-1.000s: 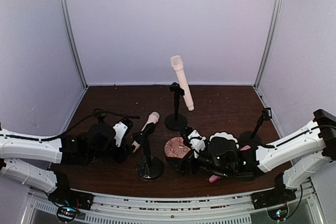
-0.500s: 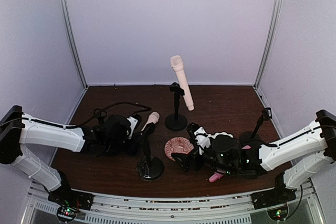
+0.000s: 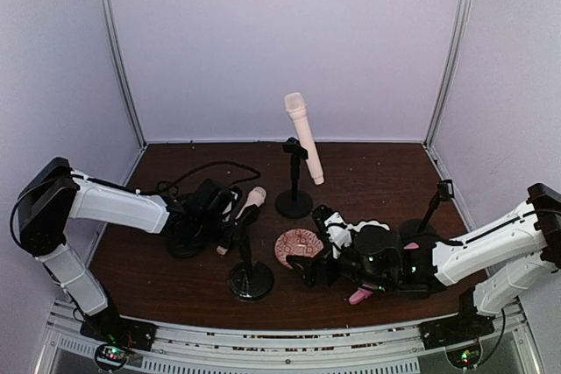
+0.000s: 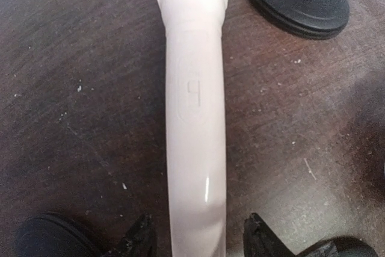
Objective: Attach the microphones to the stand
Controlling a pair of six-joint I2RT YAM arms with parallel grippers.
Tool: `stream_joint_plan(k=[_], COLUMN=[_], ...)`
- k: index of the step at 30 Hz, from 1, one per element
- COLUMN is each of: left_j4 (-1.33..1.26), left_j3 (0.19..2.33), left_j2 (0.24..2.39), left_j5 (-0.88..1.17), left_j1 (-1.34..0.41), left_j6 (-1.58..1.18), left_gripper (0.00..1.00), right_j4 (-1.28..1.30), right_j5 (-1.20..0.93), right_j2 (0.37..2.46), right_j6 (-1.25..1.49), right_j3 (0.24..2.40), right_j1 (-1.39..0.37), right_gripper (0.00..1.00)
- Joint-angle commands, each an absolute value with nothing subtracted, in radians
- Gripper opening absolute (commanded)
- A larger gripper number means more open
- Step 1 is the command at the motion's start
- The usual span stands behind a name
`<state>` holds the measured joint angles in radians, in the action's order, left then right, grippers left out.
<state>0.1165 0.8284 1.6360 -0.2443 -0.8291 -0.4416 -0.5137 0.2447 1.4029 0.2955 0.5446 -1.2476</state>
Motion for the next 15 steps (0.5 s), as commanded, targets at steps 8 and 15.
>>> stream_joint_plan(k=[8, 15], left_j4=[0.209, 0.284], left_j3=[0.956, 0.994], left_j2=[1.766, 1.691], left_j5=[-0.114, -0.182], left_j1=[-0.767, -0.762], left_j6=[-0.405, -0.366], left_gripper=[0.39, 0.14], right_j4=[-0.534, -0.533], right_j5=[0.254, 0.251], right_j2=[1.391, 1.387], right_j6=[0.294, 0.29], right_j3=[0.524, 0.524], right_j1=[-1.239, -1.239], right_gripper=[1.0, 1.0])
